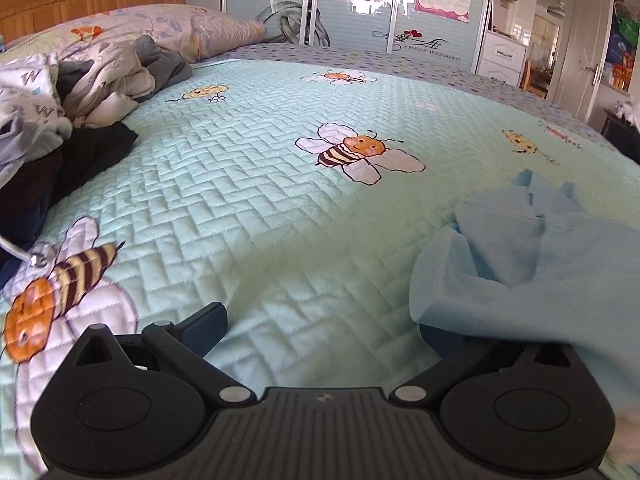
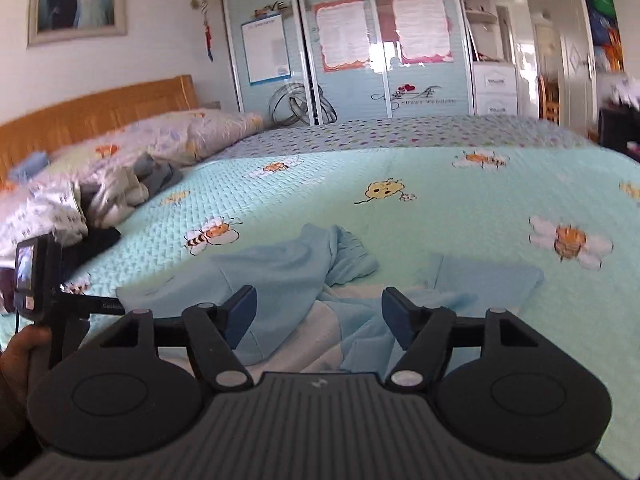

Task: Fold clothes
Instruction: 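Lay the blue garment on the bed and open the right gripper, then grasp the blue garment with the left gripper and lift it up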

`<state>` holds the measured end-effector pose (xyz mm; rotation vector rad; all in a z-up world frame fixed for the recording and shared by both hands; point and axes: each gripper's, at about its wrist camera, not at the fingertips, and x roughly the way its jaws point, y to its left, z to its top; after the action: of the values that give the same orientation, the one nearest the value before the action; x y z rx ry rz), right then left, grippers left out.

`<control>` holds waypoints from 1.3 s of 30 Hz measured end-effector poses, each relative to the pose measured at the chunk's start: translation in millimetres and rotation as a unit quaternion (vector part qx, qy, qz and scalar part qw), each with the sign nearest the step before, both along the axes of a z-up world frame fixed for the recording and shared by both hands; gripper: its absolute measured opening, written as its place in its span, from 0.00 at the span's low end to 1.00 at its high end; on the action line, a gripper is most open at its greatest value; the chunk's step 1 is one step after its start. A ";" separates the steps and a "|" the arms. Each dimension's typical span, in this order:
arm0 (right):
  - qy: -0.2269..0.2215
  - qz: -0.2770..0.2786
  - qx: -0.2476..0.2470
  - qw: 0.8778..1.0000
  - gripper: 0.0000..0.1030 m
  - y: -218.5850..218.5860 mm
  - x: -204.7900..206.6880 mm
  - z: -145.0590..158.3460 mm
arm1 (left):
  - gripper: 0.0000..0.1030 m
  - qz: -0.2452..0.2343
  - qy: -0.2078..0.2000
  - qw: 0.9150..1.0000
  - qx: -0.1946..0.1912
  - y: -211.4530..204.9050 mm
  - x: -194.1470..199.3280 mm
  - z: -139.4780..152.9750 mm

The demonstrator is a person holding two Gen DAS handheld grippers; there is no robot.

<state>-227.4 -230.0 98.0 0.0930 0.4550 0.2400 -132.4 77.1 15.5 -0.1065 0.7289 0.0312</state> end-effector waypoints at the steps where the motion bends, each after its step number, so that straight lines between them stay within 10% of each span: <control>1: -0.001 0.004 -0.007 1.000 0.72 0.2 -2.9 -3.3 | 0.99 -0.001 -0.004 1.000 -0.006 1.5 -9.0 3.9; 4: -0.008 0.008 -0.033 0.999 0.76 3.2 -13.8 -16.7 | 0.99 -0.019 -0.023 0.999 -0.041 4.4 -35.0 15.8; 11: -0.006 -0.036 0.079 0.996 0.77 -34.0 -15.7 -51.9 | 0.99 -0.048 -0.095 0.977 -0.186 19.4 -74.5 30.0; 18: -0.004 -0.046 0.143 0.989 0.79 -55.8 -12.7 -86.4 | 0.99 -0.132 -0.138 0.981 0.025 -42.7 -75.9 47.1; 31: 0.006 -0.020 0.214 0.977 0.81 -70.8 -4.7 -100.9 | 0.98 -0.306 -0.073 0.944 0.102 -105.0 -20.6 24.6; 33: 0.005 -0.019 0.219 0.975 0.81 -71.5 -4.6 -102.0 | 0.81 -0.325 -0.048 0.939 0.102 -110.0 -9.1 18.3; 35: 0.005 -0.018 0.225 0.974 0.81 -72.2 -4.7 -102.9 | 0.23 -0.343 -0.029 0.936 0.070 -110.9 -2.9 20.2; 39: 0.004 -0.017 0.238 0.971 0.81 -75.5 -4.9 -104.4 | 0.09 -0.334 -0.054 0.939 0.062 -114.5 -9.6 38.8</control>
<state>-232.3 -305.5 -6.4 0.5716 0.3965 0.3112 -142.0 -37.4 54.3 0.2618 0.6204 -0.5745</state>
